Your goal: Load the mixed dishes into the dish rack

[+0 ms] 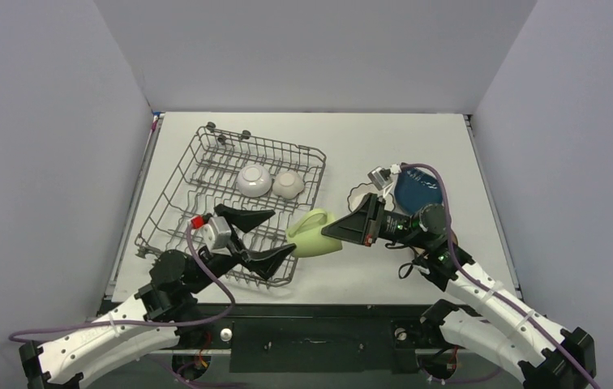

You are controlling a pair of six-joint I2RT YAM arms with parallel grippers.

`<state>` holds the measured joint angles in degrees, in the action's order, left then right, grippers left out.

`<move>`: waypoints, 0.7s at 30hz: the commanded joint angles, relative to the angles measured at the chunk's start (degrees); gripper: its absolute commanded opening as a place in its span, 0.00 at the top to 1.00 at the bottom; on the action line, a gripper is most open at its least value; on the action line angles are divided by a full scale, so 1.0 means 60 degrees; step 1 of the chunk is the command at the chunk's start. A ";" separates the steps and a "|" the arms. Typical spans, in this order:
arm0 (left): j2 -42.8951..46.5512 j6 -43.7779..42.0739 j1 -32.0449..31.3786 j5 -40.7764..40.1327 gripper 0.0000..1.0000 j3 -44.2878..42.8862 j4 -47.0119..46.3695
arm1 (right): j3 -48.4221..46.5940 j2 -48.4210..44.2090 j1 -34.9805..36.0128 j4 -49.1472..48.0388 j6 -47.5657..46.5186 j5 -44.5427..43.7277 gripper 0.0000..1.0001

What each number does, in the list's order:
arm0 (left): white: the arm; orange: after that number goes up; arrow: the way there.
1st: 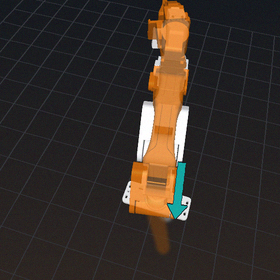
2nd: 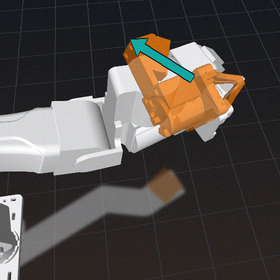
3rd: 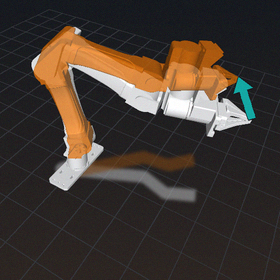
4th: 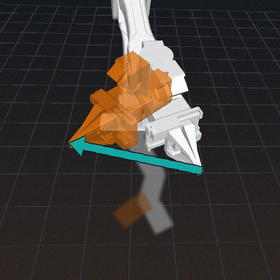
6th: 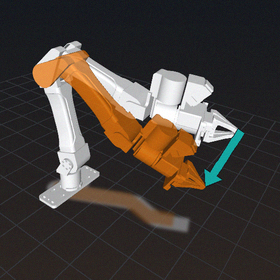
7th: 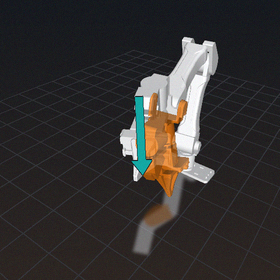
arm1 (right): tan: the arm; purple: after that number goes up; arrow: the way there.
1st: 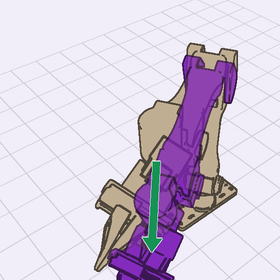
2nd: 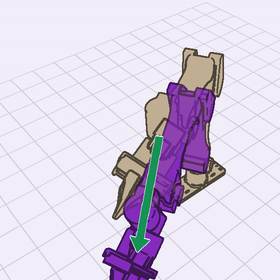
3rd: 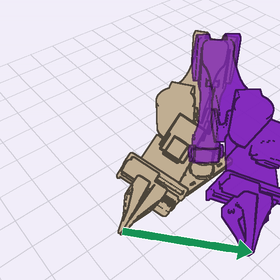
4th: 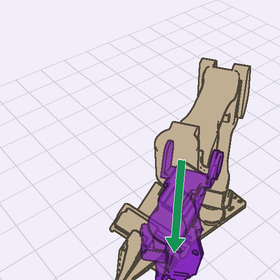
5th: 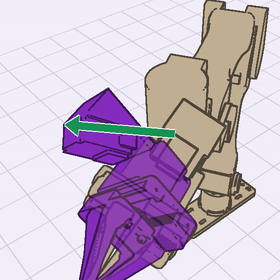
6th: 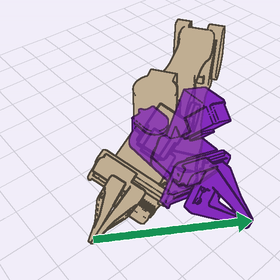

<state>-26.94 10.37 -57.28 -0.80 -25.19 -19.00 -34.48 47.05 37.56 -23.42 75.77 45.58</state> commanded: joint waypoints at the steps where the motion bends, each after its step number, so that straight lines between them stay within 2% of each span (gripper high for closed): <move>1: -0.0048 -0.0274 0.0024 0.0788 0.04 -0.0225 0.0408 | -0.0467 0.0061 0.0136 -0.1688 0.0490 0.0393 1.00; 4: -0.0243 -0.0271 0.0025 0.2015 0.04 -0.0232 -0.0026 | -0.0373 0.0292 0.0237 -0.2525 0.0903 0.0474 1.00; 10: -0.0633 -0.0039 0.0024 0.2964 0.04 -0.0093 -0.1148 | -0.0284 0.0497 0.0453 -0.3257 0.1363 0.0398 1.00; 21: -0.1006 0.0299 0.0025 0.2867 0.03 0.0031 -0.2006 | -0.0317 0.0923 0.0773 -0.4065 0.1682 0.0273 1.00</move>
<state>-32.88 10.81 -57.28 15.53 -24.75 -26.09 -34.48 52.18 41.47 -37.91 84.40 48.07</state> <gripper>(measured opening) 0.966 0.073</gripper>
